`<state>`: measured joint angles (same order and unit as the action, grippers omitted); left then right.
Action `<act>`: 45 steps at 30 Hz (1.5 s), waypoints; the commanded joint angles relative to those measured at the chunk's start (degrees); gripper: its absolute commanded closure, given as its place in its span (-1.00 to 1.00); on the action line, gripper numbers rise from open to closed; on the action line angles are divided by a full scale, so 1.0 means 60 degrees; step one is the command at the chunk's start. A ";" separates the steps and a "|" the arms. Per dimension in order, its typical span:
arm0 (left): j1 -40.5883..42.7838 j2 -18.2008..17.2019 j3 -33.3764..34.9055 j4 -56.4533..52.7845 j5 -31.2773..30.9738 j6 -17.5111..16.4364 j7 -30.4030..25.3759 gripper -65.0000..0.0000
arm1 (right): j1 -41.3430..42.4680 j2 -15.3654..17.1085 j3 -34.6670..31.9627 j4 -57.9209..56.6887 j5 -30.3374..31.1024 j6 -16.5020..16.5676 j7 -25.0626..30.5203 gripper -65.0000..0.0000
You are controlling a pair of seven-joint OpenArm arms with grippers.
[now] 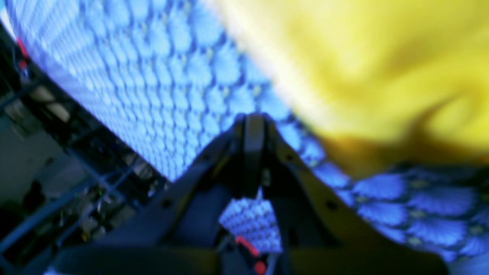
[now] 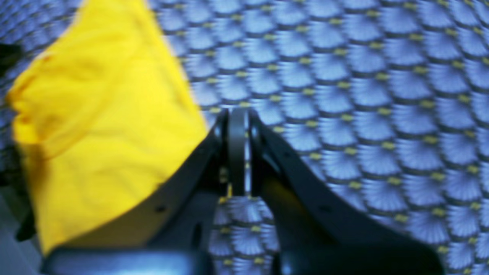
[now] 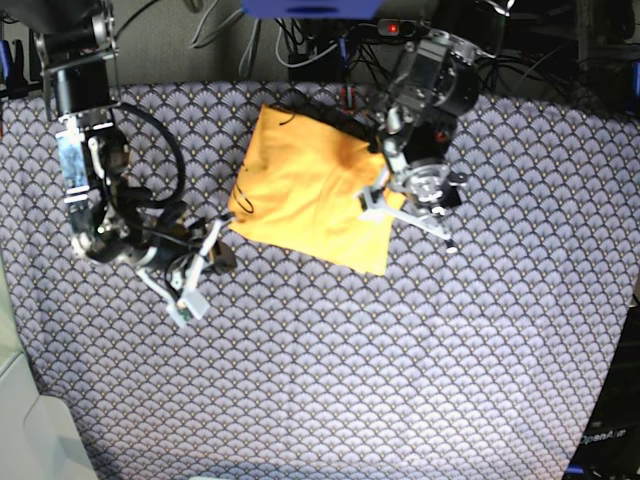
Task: Fold the T-shirt properly
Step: 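Grasp the folded shirt's corners with both grippers, then rotate and drag the folded shirt with both grippers to square it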
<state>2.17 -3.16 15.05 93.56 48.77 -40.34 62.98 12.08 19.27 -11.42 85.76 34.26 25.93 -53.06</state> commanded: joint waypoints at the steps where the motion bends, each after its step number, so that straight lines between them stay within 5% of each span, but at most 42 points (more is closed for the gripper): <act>1: -0.0135 -0.0301 -0.0054 0.0268 0.0215 0.0056 0.0353 1.00 | 0.0280 0.0166 0.0035 0.0118 0.0129 0.0125 0.0323 1.00; 8: 0.1227 -0.1664 0.1265 0.1528 0.0157 0.0056 0.0763 1.00 | 0.0310 0.0562 0.0035 0.0059 0.0129 0.0125 0.0762 1.00; 14: 0.1901 -0.2030 0.2320 0.2275 0.0201 0.0056 0.0763 1.00 | 0.0310 0.0664 0.0035 0.0059 0.0129 0.0125 0.0777 1.00; 24: 0.1491 -0.0888 0.2364 0.1176 0.0171 0.0056 0.0675 1.00 | 0.0222 0.0576 0.0006 -0.0073 0.0114 0.0125 0.0777 1.00; 30: 0.0802 -0.0155 0.2290 0.0341 0.0186 0.0056 0.0719 1.00 | 0.0163 0.0459 -0.1049 -0.0805 0.0114 0.0125 0.0953 1.00; 45: -0.0897 0.1090 0.1353 -0.1329 0.0171 0.0056 0.0661 1.00 | -0.2152 0.0796 -0.1430 0.0880 0.0114 0.0125 0.1304 1.00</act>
<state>-1.76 2.92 23.16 84.40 48.75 -40.36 66.63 -1.72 23.64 -20.23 90.15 33.85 25.96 -45.95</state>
